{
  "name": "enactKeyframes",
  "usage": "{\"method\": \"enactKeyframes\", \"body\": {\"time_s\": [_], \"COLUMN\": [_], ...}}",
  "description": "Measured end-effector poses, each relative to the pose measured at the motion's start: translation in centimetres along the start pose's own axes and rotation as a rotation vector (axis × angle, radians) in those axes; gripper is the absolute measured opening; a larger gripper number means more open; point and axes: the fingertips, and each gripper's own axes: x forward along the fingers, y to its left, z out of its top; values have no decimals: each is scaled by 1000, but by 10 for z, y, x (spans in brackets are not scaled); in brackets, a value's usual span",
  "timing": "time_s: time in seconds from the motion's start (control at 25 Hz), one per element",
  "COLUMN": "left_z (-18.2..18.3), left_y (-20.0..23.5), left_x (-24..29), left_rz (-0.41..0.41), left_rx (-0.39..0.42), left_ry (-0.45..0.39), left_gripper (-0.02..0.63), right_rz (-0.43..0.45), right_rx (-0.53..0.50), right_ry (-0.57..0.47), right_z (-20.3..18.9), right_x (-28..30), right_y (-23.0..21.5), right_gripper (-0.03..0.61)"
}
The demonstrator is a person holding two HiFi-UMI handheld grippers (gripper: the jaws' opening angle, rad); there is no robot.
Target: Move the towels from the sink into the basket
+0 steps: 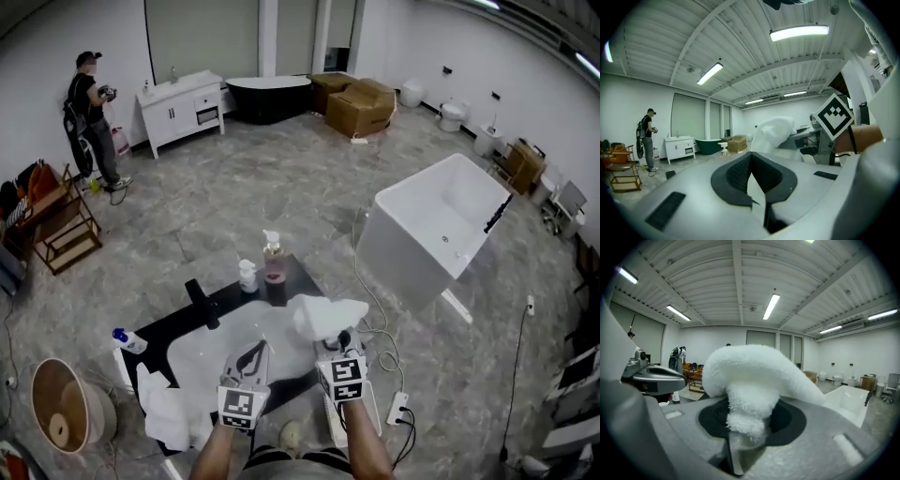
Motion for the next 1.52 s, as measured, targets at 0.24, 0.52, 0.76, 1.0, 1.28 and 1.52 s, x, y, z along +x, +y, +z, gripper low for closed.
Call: {"method": "enactKeyframes", "body": {"time_s": [0.24,0.52,0.76,1.0,1.28,1.52], "left_z": [19,39,47,41,0,-40], "left_y": [-63,-150,-225,-290,-345,-380], "left_x": [24,41,47,50,54,72], "left_rz": [-149,-313,-441,-532,-594,-612], "left_rx": [27,49,61,55,49,58], "left_ry": [-33,-63,-73,-57,19,73], "left_gripper": [9,9,9,9,9,9], "right_rz": [-147,-308,-430,-513,-531,-517], "right_rx": [-1,16,40,70,131,169], "right_ry": [-33,-34,-3,33,88,130], "right_z": [6,-4,-30,-66,-125,-184], "right_x": [-67,-152,-223,-284,-316,-320], "right_y": [-51,-108,-148,-177,-195,-212], "right_gripper": [153,153,153,153,153,153]}}
